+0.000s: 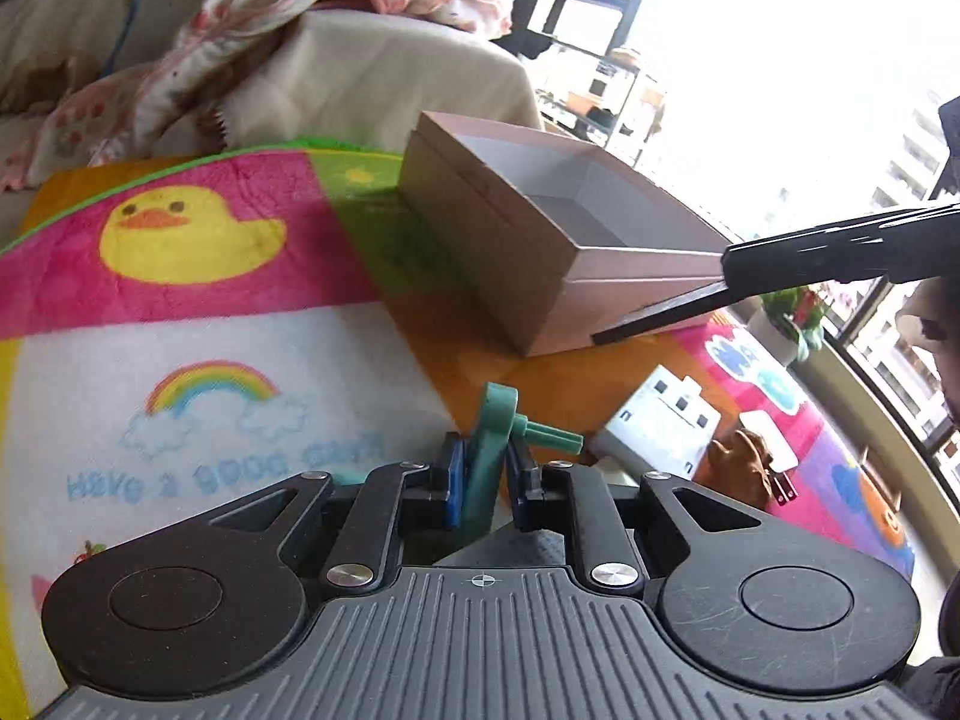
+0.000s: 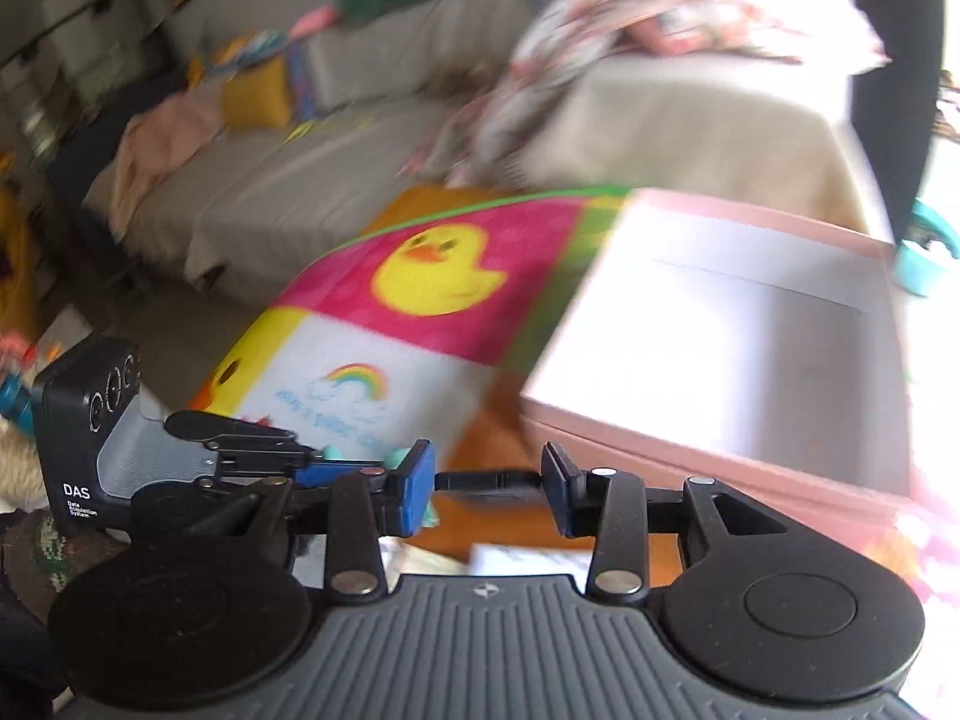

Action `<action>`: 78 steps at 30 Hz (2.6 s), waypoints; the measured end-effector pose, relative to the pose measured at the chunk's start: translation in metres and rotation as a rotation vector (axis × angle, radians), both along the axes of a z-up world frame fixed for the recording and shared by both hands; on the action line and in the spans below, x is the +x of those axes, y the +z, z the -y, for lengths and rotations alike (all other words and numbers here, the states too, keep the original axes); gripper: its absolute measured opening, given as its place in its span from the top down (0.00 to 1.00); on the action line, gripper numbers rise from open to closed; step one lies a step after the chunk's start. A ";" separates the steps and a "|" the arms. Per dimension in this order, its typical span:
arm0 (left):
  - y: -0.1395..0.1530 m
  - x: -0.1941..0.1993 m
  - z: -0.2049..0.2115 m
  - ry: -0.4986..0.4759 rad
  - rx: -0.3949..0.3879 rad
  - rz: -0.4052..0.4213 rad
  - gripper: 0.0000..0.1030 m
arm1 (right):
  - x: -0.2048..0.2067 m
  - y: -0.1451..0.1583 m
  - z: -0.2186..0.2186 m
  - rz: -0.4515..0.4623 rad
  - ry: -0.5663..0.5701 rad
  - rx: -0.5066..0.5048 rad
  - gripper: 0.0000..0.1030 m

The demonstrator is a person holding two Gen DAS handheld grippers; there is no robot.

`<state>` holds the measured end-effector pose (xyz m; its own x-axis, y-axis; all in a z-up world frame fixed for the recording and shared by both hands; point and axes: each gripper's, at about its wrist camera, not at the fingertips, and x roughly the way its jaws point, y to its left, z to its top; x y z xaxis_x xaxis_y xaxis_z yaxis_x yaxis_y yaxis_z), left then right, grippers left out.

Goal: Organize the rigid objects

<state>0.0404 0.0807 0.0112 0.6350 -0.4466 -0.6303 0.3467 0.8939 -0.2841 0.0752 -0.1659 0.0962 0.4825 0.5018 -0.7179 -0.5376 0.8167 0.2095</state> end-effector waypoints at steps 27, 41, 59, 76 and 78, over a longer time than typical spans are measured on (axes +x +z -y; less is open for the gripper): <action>0.057 -0.069 0.073 -0.136 0.239 0.038 0.80 | -0.099 -0.049 0.118 0.105 -0.182 -0.023 0.27; 0.037 -0.127 -0.004 0.095 0.224 -0.051 0.80 | -0.093 -0.092 0.106 0.068 -0.295 -0.019 0.17; 0.002 -0.107 0.065 -0.039 0.295 0.033 0.76 | -0.099 -0.098 0.070 0.198 -0.286 -0.142 0.33; 0.045 -0.133 0.075 -0.102 0.267 0.118 0.77 | -0.128 -0.055 0.096 0.248 -0.206 -0.076 0.63; 0.070 -0.123 0.079 -0.120 0.249 0.173 0.77 | -0.127 -0.044 0.099 0.271 -0.209 -0.055 0.63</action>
<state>-0.0827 0.0016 0.0814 0.6941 -0.3705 -0.6172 0.4779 0.8783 0.0102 -0.0519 -0.2648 0.0518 0.7477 0.3362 -0.5726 -0.3879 0.9211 0.0344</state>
